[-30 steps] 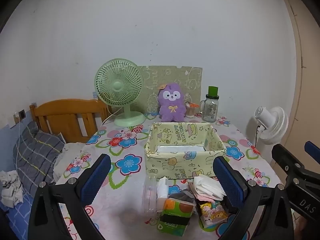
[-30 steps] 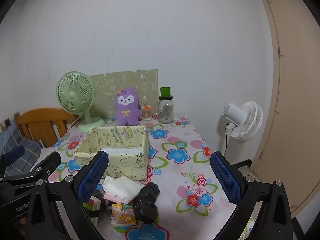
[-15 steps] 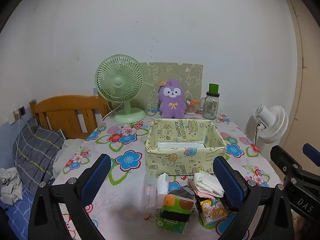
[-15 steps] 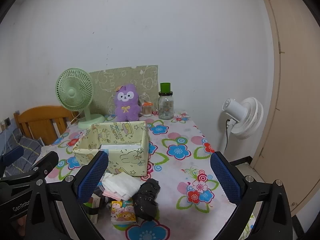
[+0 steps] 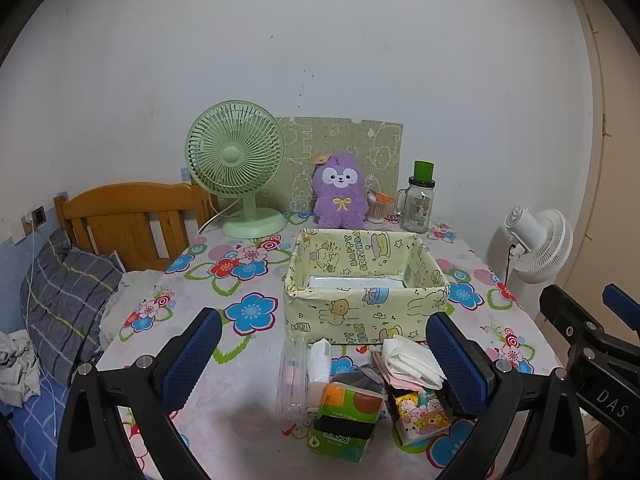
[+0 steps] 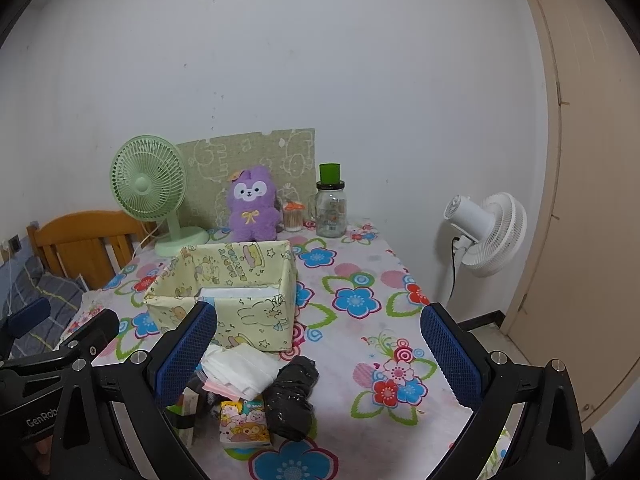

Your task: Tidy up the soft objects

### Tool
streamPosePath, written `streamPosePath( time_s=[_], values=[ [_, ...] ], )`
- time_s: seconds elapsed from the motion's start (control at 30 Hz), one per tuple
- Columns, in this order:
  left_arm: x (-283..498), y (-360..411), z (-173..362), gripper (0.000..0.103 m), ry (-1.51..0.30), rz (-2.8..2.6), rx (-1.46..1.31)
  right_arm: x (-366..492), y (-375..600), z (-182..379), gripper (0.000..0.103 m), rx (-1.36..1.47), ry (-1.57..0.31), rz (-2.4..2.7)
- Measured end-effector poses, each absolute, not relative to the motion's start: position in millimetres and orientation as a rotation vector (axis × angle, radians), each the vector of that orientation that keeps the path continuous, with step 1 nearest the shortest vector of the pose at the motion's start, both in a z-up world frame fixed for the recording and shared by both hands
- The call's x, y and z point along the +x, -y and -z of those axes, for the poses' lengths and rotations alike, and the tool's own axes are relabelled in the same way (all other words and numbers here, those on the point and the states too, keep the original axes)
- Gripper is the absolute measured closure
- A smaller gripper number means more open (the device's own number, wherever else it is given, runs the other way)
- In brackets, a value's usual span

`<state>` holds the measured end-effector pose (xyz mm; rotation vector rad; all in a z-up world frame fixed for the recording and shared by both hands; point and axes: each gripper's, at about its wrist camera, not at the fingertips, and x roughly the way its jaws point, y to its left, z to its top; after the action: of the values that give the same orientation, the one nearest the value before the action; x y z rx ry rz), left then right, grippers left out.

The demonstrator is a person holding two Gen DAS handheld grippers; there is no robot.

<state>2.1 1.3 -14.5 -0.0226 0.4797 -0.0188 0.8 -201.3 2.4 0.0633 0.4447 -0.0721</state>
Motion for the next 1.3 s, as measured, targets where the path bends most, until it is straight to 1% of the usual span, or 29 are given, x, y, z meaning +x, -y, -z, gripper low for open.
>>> streamPosePath(
  time_s=[1.3],
  values=[
    [-2.8, 1.5, 15.0, 0.000, -0.452, 0.004, -0.004, -2.3, 198.3, -6.0, 0.000, 0.053, -0.427, 0.063]
  ],
)
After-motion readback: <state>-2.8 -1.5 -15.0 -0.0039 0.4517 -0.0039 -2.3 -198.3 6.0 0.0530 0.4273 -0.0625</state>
